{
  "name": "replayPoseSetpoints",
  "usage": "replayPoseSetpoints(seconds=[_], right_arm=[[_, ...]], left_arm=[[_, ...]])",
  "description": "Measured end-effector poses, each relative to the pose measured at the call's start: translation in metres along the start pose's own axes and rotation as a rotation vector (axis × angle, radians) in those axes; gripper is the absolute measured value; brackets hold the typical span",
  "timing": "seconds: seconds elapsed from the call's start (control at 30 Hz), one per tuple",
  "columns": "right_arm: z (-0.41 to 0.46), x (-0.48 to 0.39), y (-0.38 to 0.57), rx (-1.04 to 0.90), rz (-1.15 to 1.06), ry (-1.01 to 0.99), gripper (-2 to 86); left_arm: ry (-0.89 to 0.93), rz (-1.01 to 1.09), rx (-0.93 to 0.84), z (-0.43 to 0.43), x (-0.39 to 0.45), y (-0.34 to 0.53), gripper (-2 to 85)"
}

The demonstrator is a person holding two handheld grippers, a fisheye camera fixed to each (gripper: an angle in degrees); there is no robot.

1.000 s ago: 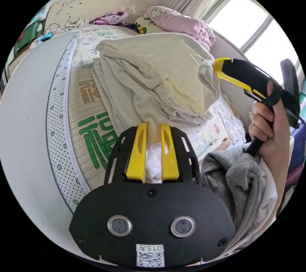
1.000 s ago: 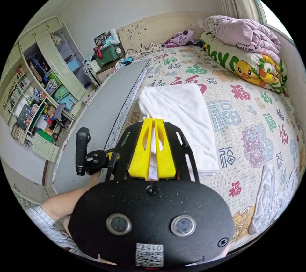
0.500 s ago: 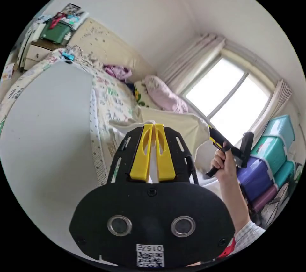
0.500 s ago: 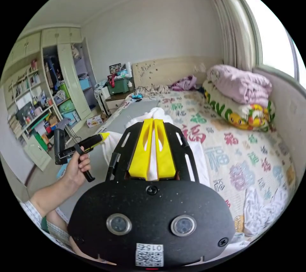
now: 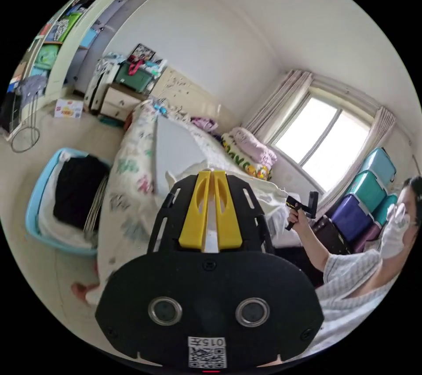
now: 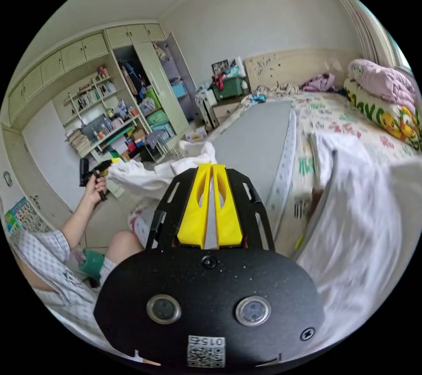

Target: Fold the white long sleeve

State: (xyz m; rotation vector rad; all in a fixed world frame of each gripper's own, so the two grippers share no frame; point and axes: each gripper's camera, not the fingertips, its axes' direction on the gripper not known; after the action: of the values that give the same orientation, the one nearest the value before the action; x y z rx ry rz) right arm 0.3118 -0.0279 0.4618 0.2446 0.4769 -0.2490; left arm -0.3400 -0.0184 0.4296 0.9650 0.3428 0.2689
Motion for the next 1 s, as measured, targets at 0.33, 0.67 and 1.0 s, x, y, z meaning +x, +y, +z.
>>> replayPoseSetpoints(seconds=[0.33,0.67,1.0], right_arm=[[0.028,-0.005,0.177,-0.308,0.139,0.058,0.2],[0.069,-0.124,0.107,-0.191,-0.362,0.229,12.7],[0.303,-0.215,0.057,-0.458,-0.607,0.2,9.6]], left_arm=[[-0.045,-0.04,-0.273,-0.04,-0.026,0.164,-0.4],[-0.112,-0.056,-0.343,-0.03,-0.017,0.151,-0.1],[-0.118,-0.193,-0.285,-0.033,-0.025,0.163,-0.2]])
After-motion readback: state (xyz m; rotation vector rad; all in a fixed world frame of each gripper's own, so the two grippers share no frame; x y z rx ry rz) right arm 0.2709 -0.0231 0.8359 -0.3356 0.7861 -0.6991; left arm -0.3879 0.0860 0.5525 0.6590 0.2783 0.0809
